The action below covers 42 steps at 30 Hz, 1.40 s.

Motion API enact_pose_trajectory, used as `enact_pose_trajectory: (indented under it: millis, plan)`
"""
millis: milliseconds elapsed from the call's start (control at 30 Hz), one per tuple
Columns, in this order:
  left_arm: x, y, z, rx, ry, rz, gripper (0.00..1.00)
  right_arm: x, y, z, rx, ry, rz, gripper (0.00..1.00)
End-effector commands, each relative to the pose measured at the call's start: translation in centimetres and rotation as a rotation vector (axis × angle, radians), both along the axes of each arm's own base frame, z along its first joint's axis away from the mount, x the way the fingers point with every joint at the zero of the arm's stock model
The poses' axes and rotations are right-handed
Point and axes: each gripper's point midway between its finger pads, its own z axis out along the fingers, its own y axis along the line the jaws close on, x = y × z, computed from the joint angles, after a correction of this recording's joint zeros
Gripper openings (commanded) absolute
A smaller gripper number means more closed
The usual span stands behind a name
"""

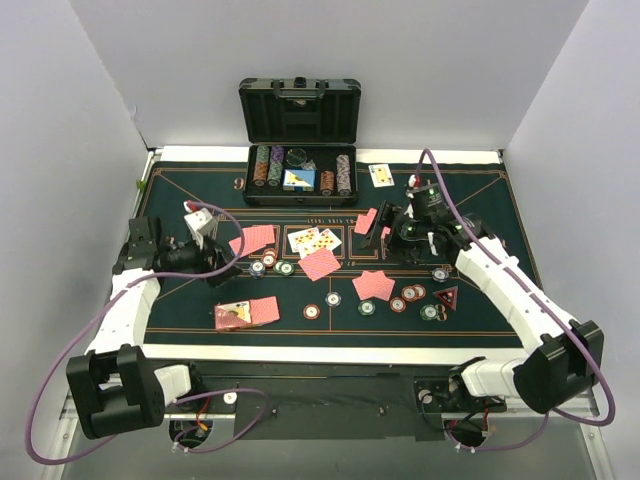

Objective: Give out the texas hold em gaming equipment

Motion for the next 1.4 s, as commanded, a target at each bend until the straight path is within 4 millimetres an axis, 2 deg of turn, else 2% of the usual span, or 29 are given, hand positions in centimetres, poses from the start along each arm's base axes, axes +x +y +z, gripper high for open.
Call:
enact_pose_trajectory:
  millis: [0, 100, 133, 167, 200, 233, 267, 300, 367, 433, 567, 767, 967, 1167, 1367]
  plan:
    - [2.2, 0.9, 4.2, -0.046, 0.073, 0.187, 0.91, -0.4, -0.9, 2.3, -0.008, -0.071, 0.008, 0.78]
    - [1.8, 1.5, 4.5, -0.029, 0.174, 0.281, 0.91, -0.6, -1.6, 2.5, -0.026, -0.082, -0.001, 0.82]
    - [1.9, 1.6, 5.3, -0.029, 0.168, 0.286, 0.91, -0.7, -1.8, 2.6, -0.029, -0.085, -0.005, 0.84]
    - [1.2, 1.8, 5.0, -0.015, 0.211, 0.307, 0.91, -0.7, -2.3, 2.5, -0.031, -0.086, -0.017, 0.84]
    - [1.2, 2.2, 5.8, 0.010, 0.191, 0.304, 0.91, -0.8, -2.5, 2.6, -0.032, -0.093, -0.023, 0.85]
    - [0.2, 2.4, 5.4, 0.037, 0.230, 0.302, 0.91, -0.8, -3.1, 2.3, -0.039, -0.090, -0.041, 0.86]
    - [0.5, 2.9, 6.2, 0.073, 0.176, 0.289, 0.91, -0.9, -3.3, 2.6, -0.036, -0.100, -0.045, 0.86]
    - [0.4, 3.7, 5.9, 0.116, 0.177, 0.313, 0.91, -0.8, -3.9, 2.2, -0.042, -0.096, -0.066, 0.87]
    - [1.4, 5.7, 6.1, 0.143, 0.137, 0.446, 0.91, -0.7, -5.0, 2.0, -0.056, -0.101, -0.103, 0.89]
    - [0.8, 7.0, 5.6, 0.161, 0.154, 0.539, 0.92, -0.7, -6.2, 1.7, -0.077, -0.111, -0.139, 0.91]
    - [0.2, 7.3, 5.8, 0.168, 0.159, 0.569, 0.92, -0.7, -8.3, 1.3, -0.114, -0.145, -0.197, 0.92]
    - [1.6, 8.8, 6.3, 0.144, 0.167, 0.711, 0.92, -1.4, -10.8, -0.6, -0.149, -0.074, -0.262, 0.94]
    - [2.5, 9.3, 5.6, 0.136, 0.201, 0.761, 0.92, -1.6, -11.3, 0.1, -0.163, -0.115, -0.268, 0.95]
    - [3.1, 10.0, 5.2, 0.131, 0.189, 0.810, 0.92, -2.1, -12.4, -0.1, -0.201, -0.145, -0.294, 0.95]
    - [4.9, 10.9, 3.8, 0.130, 0.219, 0.867, 0.91, -2.4, -13.6, -0.4, -0.241, -0.163, -0.333, 0.99]
